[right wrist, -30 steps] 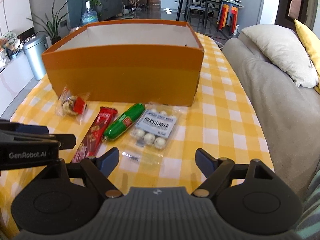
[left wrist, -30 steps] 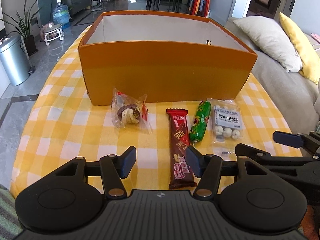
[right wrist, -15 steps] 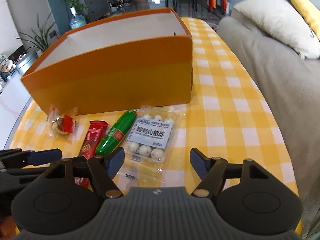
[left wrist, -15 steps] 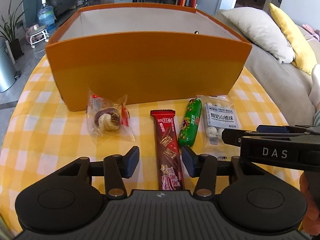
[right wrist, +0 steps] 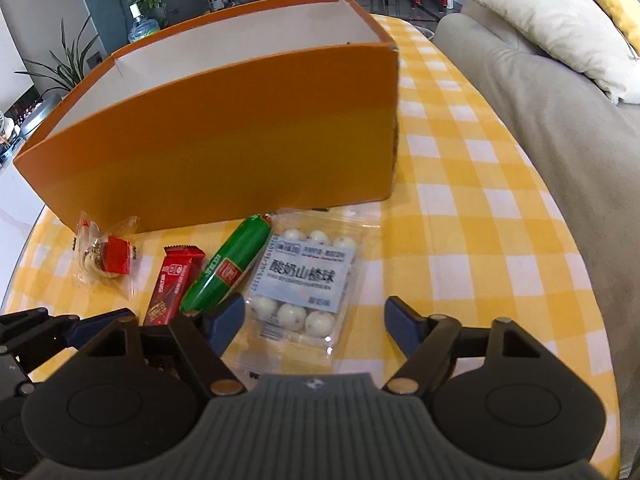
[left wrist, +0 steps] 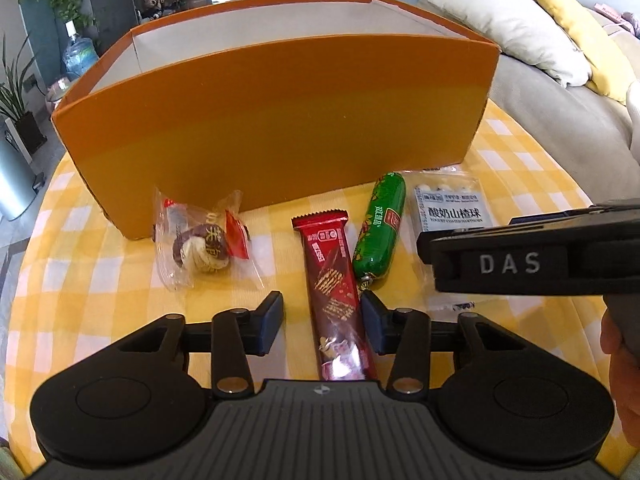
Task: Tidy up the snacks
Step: 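Grasp the brown chocolate bar with the left tool while the right tool grasps the yogurt ball pack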
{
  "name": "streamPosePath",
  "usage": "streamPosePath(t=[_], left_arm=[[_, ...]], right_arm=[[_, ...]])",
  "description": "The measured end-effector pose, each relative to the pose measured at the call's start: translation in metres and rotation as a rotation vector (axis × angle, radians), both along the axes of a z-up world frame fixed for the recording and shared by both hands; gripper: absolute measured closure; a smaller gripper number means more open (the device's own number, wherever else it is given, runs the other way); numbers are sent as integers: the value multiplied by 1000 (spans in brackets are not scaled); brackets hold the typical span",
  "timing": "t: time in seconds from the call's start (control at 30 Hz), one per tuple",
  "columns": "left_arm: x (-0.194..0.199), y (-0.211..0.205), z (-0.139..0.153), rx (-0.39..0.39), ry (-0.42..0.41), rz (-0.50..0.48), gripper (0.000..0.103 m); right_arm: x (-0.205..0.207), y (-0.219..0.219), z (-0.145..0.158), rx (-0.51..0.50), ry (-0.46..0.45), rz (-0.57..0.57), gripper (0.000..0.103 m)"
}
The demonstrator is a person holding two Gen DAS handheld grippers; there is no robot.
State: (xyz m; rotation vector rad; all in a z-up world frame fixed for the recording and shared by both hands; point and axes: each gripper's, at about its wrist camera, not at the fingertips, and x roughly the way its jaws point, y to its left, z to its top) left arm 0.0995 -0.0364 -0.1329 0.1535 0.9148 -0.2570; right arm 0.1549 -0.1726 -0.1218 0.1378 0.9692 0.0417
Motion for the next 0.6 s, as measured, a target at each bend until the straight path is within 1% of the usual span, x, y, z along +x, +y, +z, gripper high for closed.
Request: streamPosePath(t=[0.1,0.2,0.3,0.47,0.57,0.6], left_arm=[[2,3,0,12,-6,16,64],[4,11,1,17,-5,44,67],[7,18,2,-2,11,63,68],[8,22,4,-8,16,64,68],[10,20,4,-16,11,64,68],[11,20,4,-12,10,63,68]], right_arm=[[4,5,-1,-18,-4,11,25],[6,7,-1,-35,-2,25,27],[3,6,1,-43,5,33,31],[-6,2,5,-100,25,31,31],[-10,0,8,-101,18,28,31],[-9,-1,8,-97,17,26,29]])
